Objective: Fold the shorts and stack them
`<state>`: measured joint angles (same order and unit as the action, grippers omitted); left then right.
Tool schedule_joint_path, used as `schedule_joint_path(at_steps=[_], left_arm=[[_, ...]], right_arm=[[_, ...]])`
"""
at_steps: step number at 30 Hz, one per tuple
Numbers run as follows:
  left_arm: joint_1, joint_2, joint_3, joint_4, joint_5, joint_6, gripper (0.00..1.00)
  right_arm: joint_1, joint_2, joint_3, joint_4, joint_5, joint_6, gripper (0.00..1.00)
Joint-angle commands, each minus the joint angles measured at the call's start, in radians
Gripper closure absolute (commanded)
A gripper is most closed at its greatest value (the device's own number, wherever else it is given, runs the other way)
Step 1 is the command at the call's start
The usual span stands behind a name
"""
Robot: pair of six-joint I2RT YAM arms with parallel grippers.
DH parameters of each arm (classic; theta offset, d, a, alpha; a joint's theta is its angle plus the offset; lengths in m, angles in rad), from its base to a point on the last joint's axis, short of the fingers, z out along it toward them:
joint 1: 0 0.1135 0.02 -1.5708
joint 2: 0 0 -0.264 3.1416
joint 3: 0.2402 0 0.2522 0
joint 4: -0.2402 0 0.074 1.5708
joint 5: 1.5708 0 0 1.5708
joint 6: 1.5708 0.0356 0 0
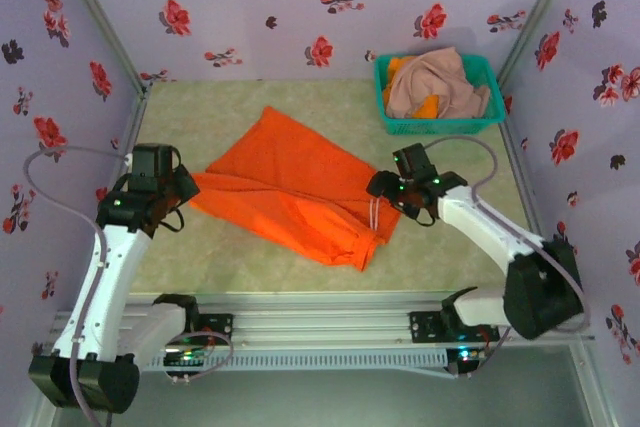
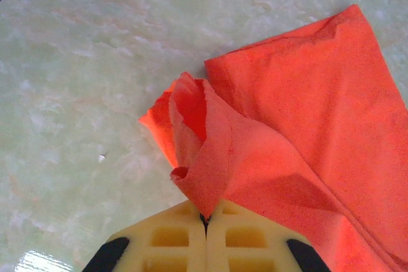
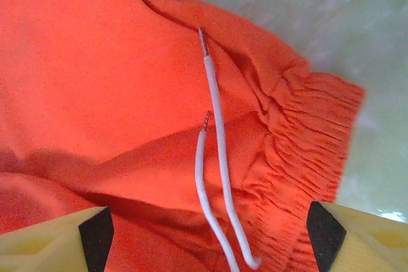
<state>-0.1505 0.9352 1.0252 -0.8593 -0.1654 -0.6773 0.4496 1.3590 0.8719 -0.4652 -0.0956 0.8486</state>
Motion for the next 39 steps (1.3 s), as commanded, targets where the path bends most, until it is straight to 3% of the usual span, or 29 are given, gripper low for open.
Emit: schedule_joint_path(at_steps=[1,8,17,20,25,28,32,34,37,39], left_arm=[[0.005,-0.023,-0.018,-0.014,-0.016,-0.014,1.00],[0.005,-0.064,-0.022,-0.039,-0.051,-0.016,1.00],[0.008,-0.137,-0.027,-0.151,-0.161,-0.054,1.00],[0.008,-0.153,-0.058,-0.152,-0.160,-0.075,1.00],[0.007,-0.165,-0.103,-0.132,-0.142,-0.096,1.00],[0.008,-0.162,-0.121,-0.114,-0.135,-0.095,1.00],[0.008,-0.153,-0.129,-0.098,-0.133,-0.091,1.00],[0.008,-0.150,-0.131,-0.090,-0.130,-0.090,1.00],[0.008,-0.144,-0.132,-0.082,-0.126,-0.093,1.00],[0.008,-0.142,-0.132,-0.077,-0.124,-0.091,1.00]], right_arm=[[-0.005,0.132,0.034,0.130,-0.067,0.016,0.19],[-0.005,0.413,0.211,0.127,-0.065,-0.064,0.20],[0.001,0.803,0.681,0.019,-0.117,-0.171,0.20],[0.018,0.845,0.809,-0.003,-0.103,-0.229,0.21],[0.095,0.650,0.746,0.031,0.036,-0.392,0.14],[0.168,0.454,0.606,0.049,0.164,-0.551,0.02],[0.252,0.227,0.403,0.052,0.322,-0.820,0.01],[0.275,0.135,0.314,0.036,0.335,-0.960,0.01],[0.329,0.024,0.210,-0.119,0.234,-1.243,0.02],[0.387,-0.013,0.154,-0.189,0.264,-1.326,0.03]])
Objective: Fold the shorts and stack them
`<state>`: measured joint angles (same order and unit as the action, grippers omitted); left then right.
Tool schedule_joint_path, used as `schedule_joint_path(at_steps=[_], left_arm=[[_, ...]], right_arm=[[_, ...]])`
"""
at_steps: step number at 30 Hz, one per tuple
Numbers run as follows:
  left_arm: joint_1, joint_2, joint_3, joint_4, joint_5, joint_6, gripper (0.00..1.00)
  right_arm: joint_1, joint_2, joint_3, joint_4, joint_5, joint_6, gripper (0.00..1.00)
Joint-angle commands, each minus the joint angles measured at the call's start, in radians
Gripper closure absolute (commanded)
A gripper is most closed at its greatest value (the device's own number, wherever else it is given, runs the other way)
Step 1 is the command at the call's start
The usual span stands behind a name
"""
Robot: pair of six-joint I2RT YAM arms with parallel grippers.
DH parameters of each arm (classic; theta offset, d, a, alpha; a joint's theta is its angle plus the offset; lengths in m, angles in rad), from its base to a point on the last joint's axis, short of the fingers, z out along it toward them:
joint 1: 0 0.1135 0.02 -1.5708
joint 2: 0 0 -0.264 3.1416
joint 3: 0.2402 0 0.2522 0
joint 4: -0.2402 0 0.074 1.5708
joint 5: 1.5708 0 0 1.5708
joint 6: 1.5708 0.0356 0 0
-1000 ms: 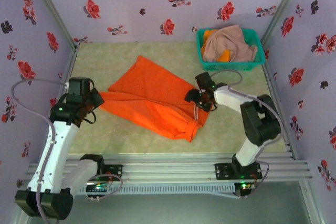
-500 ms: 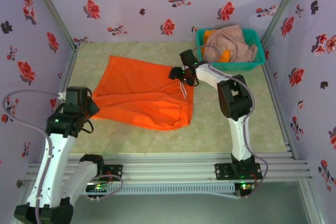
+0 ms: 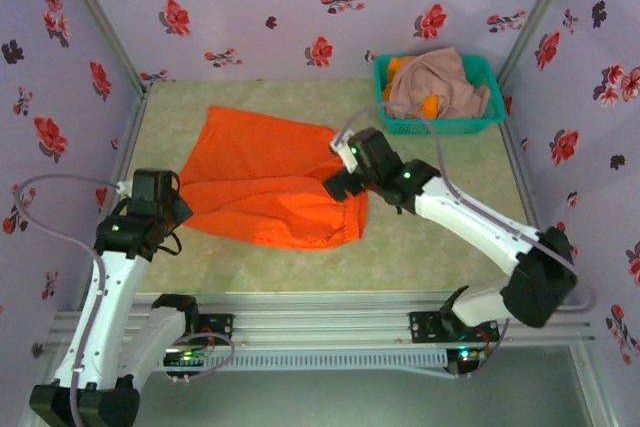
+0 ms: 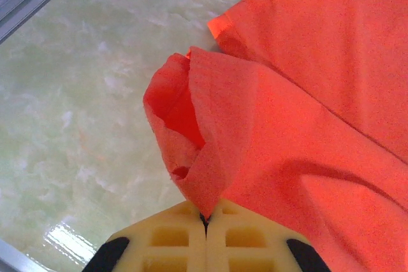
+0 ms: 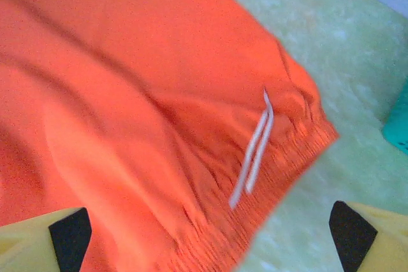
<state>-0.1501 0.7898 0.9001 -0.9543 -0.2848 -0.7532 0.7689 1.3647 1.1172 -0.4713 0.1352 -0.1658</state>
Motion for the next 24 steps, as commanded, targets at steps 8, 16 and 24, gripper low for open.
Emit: schedule_joint_path(at_steps=[8,16,24], left_arm=[[0.006,0.011,-0.013,0.029,0.000,-0.017,1.00],[0.007,0.011,-0.023,0.029,0.002,-0.017,1.00],[0.007,0.011,-0.036,0.056,0.002,-0.019,1.00]], right_arm=[[0.230,-0.012,-0.250,-0.154,0.159,-0.446,0.19],[0.285,0.008,-0.377,-0.003,0.251,-0.558,0.26],[0.314,0.052,-0.459,0.193,0.332,-0.632,0.38]])
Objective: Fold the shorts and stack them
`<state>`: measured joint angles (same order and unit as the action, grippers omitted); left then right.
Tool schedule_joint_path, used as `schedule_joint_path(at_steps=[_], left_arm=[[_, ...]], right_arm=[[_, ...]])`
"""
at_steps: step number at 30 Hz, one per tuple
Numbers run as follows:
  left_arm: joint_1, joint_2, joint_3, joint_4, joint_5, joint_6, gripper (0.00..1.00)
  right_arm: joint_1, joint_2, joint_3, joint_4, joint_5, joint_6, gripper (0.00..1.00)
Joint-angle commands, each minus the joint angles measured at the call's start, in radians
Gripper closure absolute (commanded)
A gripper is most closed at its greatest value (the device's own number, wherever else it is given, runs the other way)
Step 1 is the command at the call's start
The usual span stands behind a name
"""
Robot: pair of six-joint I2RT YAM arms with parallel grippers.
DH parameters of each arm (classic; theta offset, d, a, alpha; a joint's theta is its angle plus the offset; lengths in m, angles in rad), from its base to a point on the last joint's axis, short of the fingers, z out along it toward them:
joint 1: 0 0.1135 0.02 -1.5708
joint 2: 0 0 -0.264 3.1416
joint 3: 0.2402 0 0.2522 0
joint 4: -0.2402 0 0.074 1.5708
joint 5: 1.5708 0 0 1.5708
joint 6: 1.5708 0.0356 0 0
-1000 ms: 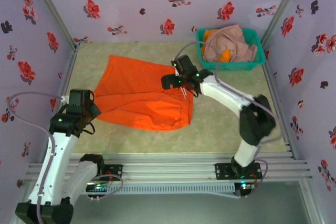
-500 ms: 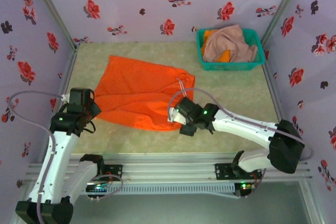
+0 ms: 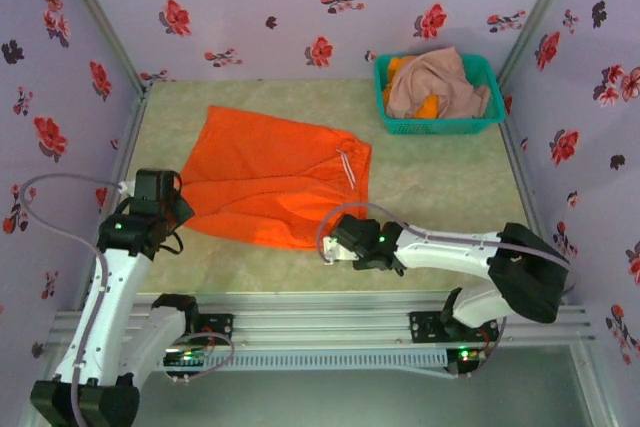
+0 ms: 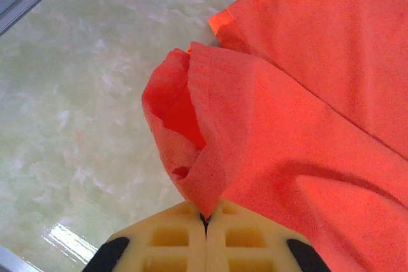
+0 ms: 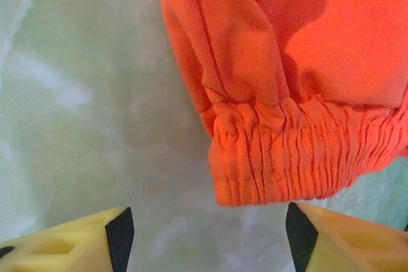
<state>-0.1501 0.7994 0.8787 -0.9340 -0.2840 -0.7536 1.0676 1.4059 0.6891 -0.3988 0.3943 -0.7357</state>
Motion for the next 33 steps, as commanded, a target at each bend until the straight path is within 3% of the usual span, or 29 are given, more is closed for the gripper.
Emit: schedule_joint_path(at_steps=[1,12,18,24,33], left_arm=[[0.006,0.001,-0.017,0.038,0.001,-0.018,1.00],[0.007,0.003,-0.026,0.047,0.002,-0.020,1.00],[0.008,0.001,-0.026,0.049,0.003,-0.018,1.00],[0.007,0.000,0.014,0.045,-0.005,-0.010,1.00],[0.033,0.011,0.249,-0.078,-0.093,0.077,1.00]], right_arm=[[0.016,0.011,-0.036,0.134,0.079,-0.068,0.40],[0.018,0.065,-0.076,0.245,0.116,-0.121,0.48],[0.018,0.095,-0.086,0.281,0.148,-0.134,0.69],[0.018,0.060,-0.079,0.290,0.156,-0.127,0.99],[0.012,-0.183,0.008,0.085,0.004,-0.009,1.00]])
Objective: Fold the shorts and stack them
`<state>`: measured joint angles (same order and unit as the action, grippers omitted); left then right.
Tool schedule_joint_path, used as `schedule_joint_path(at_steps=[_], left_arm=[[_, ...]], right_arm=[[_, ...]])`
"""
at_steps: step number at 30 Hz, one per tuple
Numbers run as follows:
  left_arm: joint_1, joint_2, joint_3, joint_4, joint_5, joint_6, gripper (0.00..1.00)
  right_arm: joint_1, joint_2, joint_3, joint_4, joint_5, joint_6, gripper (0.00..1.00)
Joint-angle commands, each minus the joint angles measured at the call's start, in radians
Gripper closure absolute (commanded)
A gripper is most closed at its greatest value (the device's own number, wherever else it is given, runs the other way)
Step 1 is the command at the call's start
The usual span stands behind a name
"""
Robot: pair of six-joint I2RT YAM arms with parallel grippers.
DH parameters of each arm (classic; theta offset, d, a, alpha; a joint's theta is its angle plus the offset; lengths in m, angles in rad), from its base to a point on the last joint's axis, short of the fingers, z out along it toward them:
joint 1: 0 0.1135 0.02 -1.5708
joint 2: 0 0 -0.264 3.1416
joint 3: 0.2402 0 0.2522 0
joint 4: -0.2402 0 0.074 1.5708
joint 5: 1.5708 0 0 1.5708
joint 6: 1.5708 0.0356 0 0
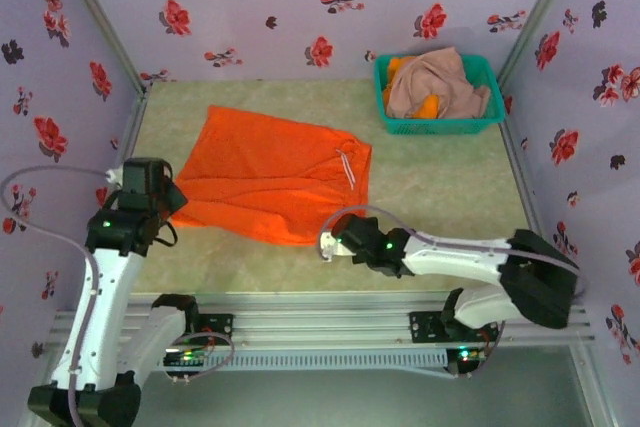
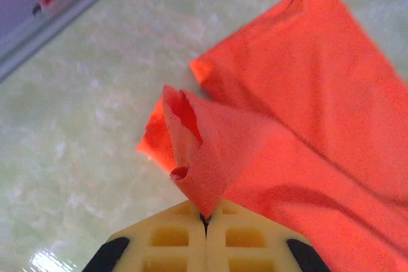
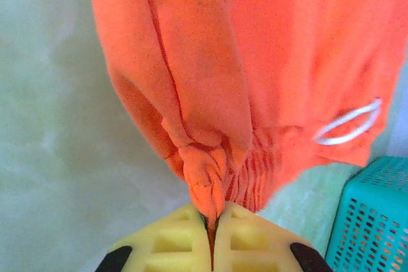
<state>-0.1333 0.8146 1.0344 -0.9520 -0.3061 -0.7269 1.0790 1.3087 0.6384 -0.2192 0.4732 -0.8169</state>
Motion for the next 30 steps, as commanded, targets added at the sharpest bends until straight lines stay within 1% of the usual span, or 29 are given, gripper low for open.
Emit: schedule_joint_path(at_steps=[1,3,5,9,13,16,19,22,27,30], left_arm=[[0.022,-0.003,0.124,-0.073,-0.078,0.062,1.00],[0.029,-0.002,0.177,-0.093,-0.084,0.082,1.00],[0.032,0.001,0.226,-0.117,-0.091,0.099,1.00],[0.032,0.021,0.314,-0.170,-0.093,0.126,1.00],[0.032,0.061,0.376,-0.179,-0.092,0.151,1.00],[0.032,0.118,0.407,-0.151,-0.088,0.160,1.00],[0.032,0.191,0.414,-0.079,-0.085,0.165,1.00],[0.032,0.277,0.424,-0.009,-0.082,0.159,1.00],[0.032,0.442,0.439,0.127,-0.070,0.137,1.00],[0.034,0.547,0.462,0.202,-0.067,0.129,1.00]], right_arm=[[-0.001,-0.119,0.072,-0.133,-0.103,0.088,1.00],[-0.003,-0.167,0.101,-0.196,-0.133,0.116,1.00],[-0.007,-0.208,0.130,-0.262,-0.189,0.151,1.00],[-0.016,-0.253,0.192,-0.359,-0.260,0.246,1.00],[-0.043,-0.271,0.233,-0.388,-0.332,0.356,1.00],[-0.109,-0.258,0.260,-0.392,-0.423,0.456,1.00],[-0.202,-0.218,0.286,-0.391,-0.522,0.566,1.00],[-0.291,-0.160,0.310,-0.387,-0.604,0.635,1.00],[-0.401,-0.040,0.352,-0.376,-0.688,0.713,1.00],[-0.461,0.027,0.373,-0.365,-0.713,0.748,1.00]])
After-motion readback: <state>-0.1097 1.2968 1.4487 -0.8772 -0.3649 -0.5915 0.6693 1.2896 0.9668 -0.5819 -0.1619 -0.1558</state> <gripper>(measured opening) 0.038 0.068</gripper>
